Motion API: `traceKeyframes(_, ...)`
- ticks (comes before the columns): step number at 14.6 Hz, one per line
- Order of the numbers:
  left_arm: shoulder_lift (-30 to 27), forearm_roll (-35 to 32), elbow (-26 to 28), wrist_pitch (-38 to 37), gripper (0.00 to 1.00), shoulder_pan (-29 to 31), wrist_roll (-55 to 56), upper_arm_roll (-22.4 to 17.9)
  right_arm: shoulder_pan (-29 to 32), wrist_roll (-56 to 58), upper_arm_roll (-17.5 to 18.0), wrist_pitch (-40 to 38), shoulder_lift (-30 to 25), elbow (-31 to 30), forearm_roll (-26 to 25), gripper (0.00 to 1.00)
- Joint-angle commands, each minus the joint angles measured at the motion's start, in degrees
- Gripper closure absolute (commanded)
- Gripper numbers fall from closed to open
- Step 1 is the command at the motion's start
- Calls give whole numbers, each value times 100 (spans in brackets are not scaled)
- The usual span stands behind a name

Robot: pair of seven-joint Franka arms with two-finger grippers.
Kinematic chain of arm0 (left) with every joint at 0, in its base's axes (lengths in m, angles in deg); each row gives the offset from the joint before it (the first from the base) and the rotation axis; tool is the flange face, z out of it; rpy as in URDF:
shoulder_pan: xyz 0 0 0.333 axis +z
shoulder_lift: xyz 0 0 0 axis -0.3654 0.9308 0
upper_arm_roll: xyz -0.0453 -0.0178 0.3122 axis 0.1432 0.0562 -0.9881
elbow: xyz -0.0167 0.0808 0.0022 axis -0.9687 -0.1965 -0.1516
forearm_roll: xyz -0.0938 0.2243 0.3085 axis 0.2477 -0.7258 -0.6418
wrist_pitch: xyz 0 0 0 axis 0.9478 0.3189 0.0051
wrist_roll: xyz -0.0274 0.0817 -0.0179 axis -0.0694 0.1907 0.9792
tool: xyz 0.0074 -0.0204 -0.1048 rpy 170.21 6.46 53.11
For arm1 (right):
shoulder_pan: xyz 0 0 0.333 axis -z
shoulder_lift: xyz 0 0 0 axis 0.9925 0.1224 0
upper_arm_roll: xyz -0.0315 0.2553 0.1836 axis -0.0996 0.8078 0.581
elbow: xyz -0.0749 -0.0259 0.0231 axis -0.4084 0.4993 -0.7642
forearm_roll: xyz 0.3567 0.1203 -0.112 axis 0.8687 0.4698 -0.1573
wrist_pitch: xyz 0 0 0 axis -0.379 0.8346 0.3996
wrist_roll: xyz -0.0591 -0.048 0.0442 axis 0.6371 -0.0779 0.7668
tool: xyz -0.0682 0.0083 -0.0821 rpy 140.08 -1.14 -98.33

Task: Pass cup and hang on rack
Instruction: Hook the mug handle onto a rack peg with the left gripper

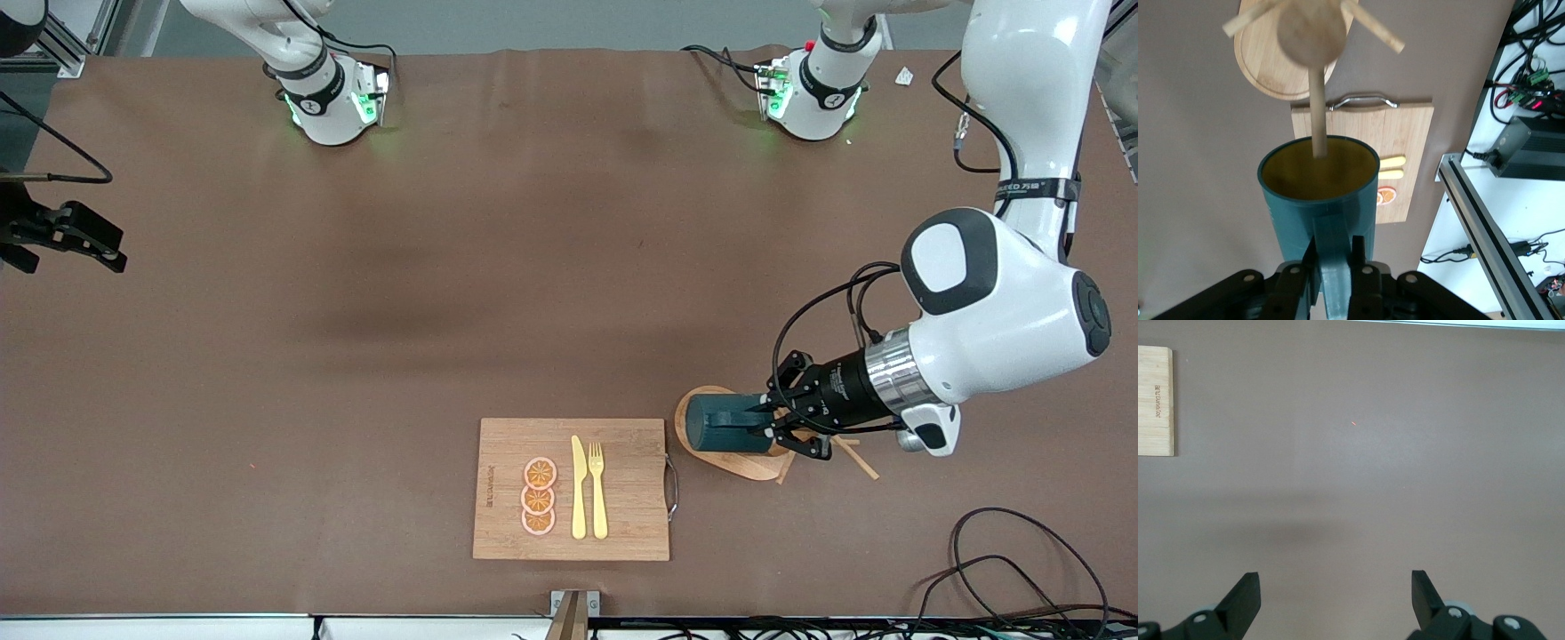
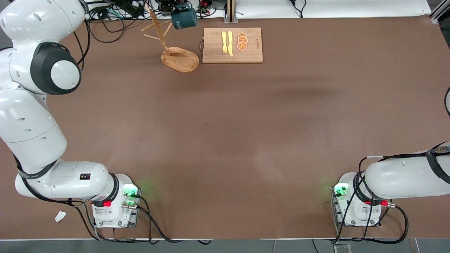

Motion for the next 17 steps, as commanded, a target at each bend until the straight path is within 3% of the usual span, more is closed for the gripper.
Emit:
traceKeyframes(1,22,-202,-3,49,100,42,-126,34,-3,-30,15,-23,-56,-25,19,0)
traceKeyframes(4,22,-379,6,23,100,296,-397,34,15,-21,15,-14,-56,-25,19,0)
traceKeyframes(17,216,-317,15,22,96,411,-794,34,24,-21,15,-23,-65,-25,19,0)
